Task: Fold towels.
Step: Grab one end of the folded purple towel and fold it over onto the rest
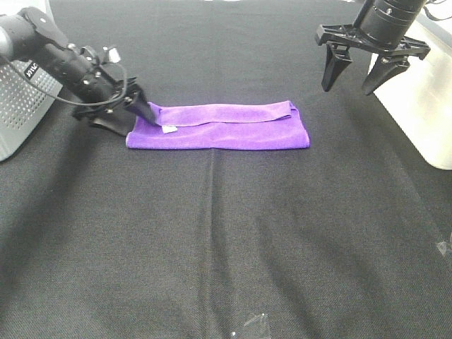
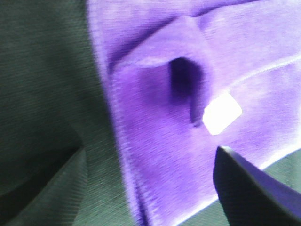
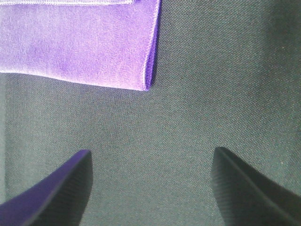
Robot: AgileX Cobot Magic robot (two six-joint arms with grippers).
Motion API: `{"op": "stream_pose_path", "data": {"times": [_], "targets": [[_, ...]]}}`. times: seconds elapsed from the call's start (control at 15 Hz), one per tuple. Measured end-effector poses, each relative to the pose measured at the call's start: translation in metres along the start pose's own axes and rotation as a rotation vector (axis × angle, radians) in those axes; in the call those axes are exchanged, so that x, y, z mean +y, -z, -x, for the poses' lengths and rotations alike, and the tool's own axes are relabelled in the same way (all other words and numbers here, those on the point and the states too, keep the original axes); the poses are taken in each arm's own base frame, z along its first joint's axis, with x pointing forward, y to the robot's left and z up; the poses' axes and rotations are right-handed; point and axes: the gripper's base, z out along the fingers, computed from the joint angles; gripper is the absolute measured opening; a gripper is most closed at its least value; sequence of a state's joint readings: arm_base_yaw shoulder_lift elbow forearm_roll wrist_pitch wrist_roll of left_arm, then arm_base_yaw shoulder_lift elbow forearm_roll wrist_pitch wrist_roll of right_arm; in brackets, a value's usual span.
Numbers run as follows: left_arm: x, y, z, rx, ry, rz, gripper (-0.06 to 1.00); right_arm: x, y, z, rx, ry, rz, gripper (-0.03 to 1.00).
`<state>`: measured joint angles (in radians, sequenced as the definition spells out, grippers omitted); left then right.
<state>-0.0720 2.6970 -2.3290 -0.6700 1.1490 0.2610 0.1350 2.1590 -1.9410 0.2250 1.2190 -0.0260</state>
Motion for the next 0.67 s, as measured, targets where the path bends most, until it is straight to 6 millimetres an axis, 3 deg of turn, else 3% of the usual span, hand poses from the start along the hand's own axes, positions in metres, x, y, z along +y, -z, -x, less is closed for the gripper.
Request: {"op": "stream_pose_path", "data": {"times": [0.2,0.33,0.47,0.6,0.67], "targets": [[-0.022,-0.021,-0.004,0.021,-0.028,-0.039,0.67,0.0,0.0,0.0,0.0,0.008,0.0,0.69],[-0.031,-0.03,-0.007,0.034,-0.039,-0.051,0.59,0.0,0.0,0.0,0.0,0.009,0.0,0.69],[-0.029,-0.033,-0.007,0.036,-0.038,-0.044,0.42,0.0,0.0,0.0,0.0,0.012,0.0,0.69],[-0.026,-0.035,-0.008,0.04,-0.044,-0.024,0.1,0.0,0.0,0.0,0.0,0.015,0.0,0.69],[-0.025,-0.036,-0.008,0.04,-0.046,-0.019,0.04,0.0,0.0,0.0,0.0,0.015,0.0,0.69]]}}
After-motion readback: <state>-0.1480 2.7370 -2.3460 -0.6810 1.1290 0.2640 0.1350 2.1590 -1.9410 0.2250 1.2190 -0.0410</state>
